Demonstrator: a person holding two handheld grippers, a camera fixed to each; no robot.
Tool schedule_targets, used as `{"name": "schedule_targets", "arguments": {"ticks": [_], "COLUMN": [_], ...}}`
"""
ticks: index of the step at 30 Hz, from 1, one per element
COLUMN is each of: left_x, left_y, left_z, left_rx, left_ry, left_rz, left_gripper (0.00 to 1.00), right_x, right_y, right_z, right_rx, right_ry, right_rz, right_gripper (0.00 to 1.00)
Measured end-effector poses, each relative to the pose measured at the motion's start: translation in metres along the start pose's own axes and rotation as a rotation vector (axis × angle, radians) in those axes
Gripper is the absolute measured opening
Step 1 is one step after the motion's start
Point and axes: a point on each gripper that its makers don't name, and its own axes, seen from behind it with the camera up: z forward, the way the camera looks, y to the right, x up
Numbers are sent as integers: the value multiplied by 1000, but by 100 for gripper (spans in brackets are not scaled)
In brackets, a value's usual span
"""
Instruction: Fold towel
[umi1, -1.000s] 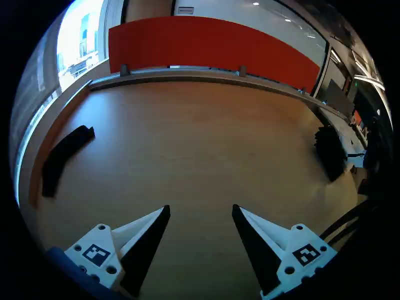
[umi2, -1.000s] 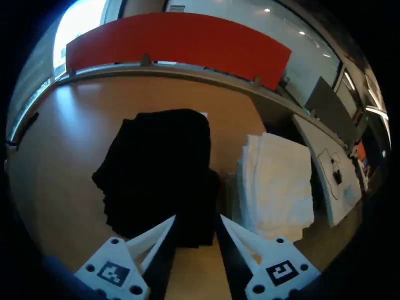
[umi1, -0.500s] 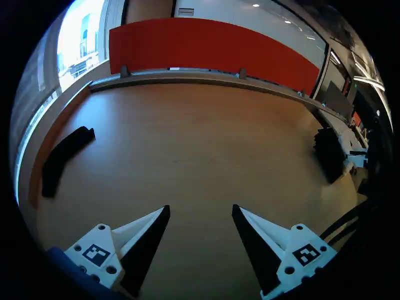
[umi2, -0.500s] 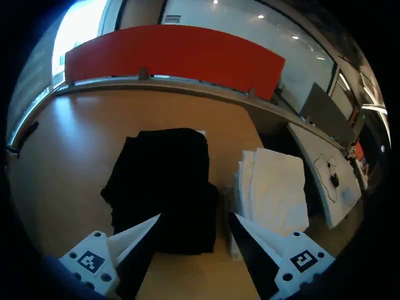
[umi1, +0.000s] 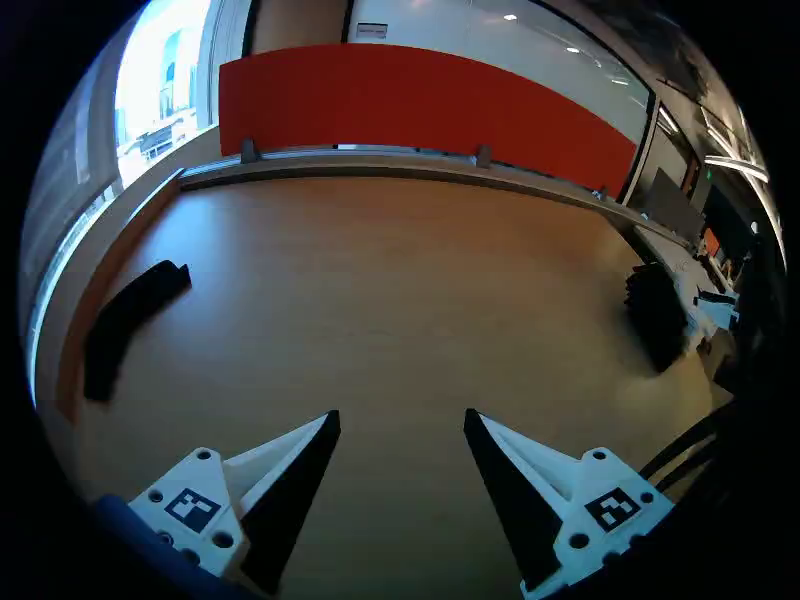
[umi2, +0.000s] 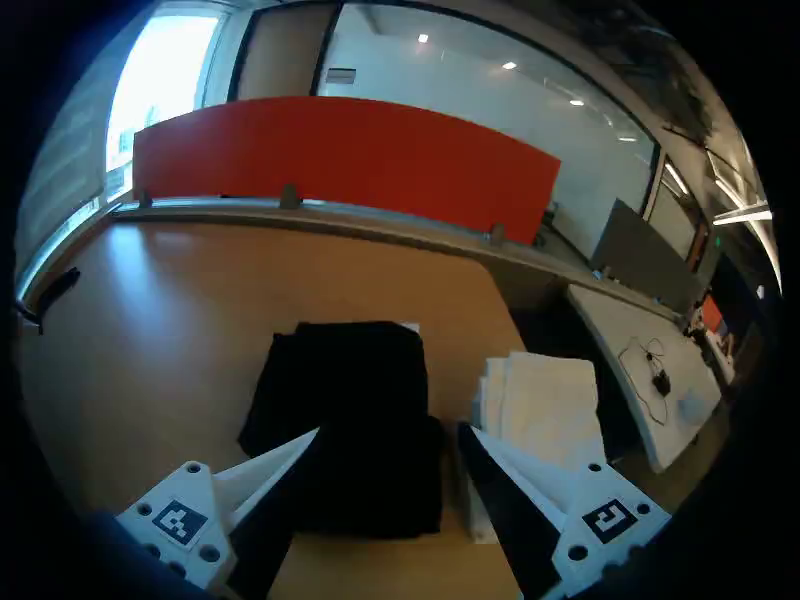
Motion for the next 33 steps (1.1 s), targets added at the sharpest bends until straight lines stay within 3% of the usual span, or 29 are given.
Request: {"name": "schedule_targets", "arguments": {"ticks": [9, 14, 20, 27, 33], "left_x": [8, 19, 44, 89, 118], "left_y": [-5, -9, -18, -33, -44], "left_z": [-2, -5, -11, -28, -41], "left_rx": [5, 13, 36, 78, 106], "left_ry": [28, 71, 160, 317, 412], "left_rz": [-6, -9, -19, -18, -19], "left_gripper": [92, 92, 92, 92, 92], "right_x": [50, 67, 80, 93, 110], "right_y": [-22, -32, -47, -64, -80], "right_z": [-14, -20, -25, -30, -35], "right_rx": [14, 26, 31, 34, 43], "right_ry": [156, 203, 238, 268, 306], "right_rz": [73, 113, 114, 110, 118], "right_gripper": [97, 97, 97, 97, 97]}}
